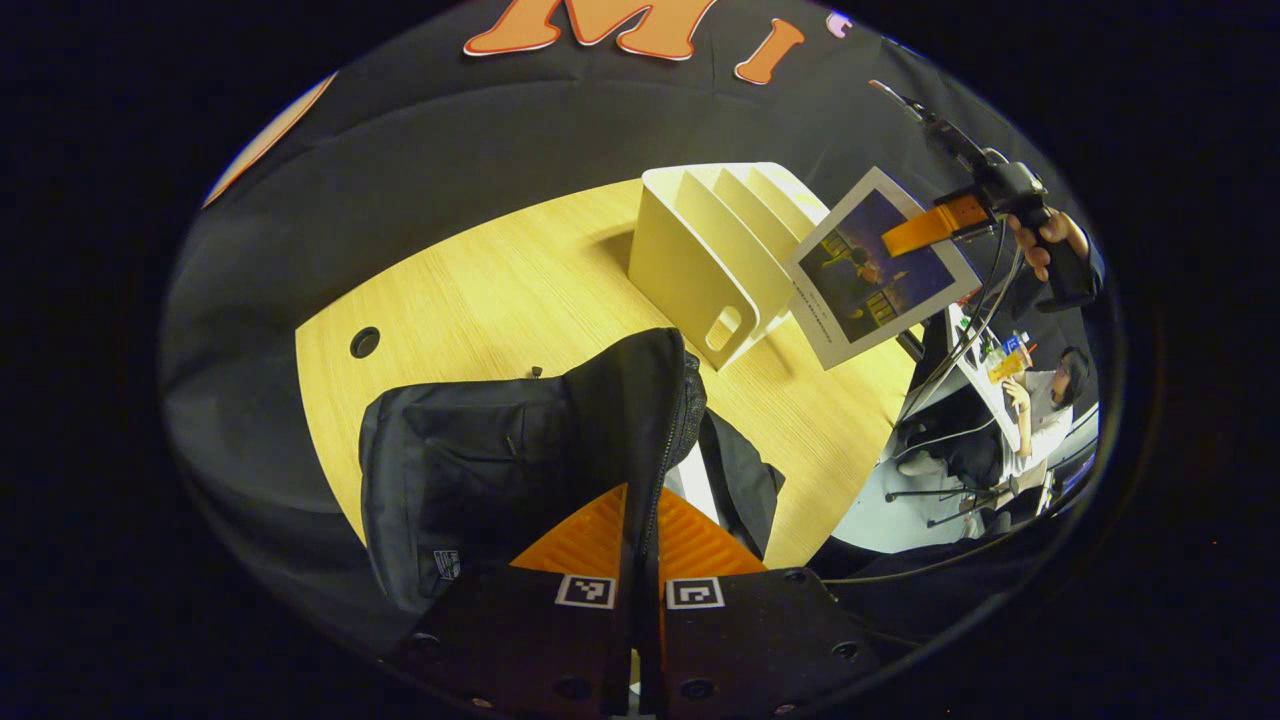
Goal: Open the schoolbag, grab two books from the bookshelf and put them into the schoolbag.
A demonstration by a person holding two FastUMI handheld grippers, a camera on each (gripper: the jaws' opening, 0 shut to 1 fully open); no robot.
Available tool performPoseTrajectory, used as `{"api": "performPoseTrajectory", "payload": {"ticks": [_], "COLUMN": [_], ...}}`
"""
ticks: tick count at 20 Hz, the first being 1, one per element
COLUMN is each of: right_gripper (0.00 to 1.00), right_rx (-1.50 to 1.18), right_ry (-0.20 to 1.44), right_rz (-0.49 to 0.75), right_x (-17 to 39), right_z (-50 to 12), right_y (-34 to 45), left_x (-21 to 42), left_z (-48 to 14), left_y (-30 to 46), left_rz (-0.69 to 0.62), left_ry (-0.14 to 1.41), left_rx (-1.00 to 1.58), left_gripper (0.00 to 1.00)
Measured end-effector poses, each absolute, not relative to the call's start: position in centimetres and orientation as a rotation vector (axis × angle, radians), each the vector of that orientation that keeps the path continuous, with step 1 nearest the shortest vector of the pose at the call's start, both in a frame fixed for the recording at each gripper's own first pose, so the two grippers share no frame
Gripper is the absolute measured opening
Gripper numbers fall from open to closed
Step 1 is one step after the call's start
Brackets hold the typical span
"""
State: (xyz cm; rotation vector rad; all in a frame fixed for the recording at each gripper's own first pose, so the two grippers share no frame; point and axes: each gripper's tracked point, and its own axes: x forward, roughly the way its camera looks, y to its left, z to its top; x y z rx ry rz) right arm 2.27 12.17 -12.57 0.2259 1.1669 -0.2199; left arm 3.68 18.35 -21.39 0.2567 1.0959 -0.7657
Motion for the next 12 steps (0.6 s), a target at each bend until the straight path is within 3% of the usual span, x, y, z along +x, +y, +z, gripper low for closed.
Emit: {"api": "performPoseTrajectory", "payload": {"ticks": [12], "right_gripper": [0.35], "right_rx": [0.393], "right_ry": [1.067], "right_rz": [-0.127], "right_x": [-4.9], "right_z": [-10.4], "right_y": [16.0], "left_x": [3.5], "left_z": [-21.1], "left_y": [18.2], "left_rz": [-0.787], "left_ry": [1.077], "left_rx": [0.322], "left_gripper": [0.05]}}
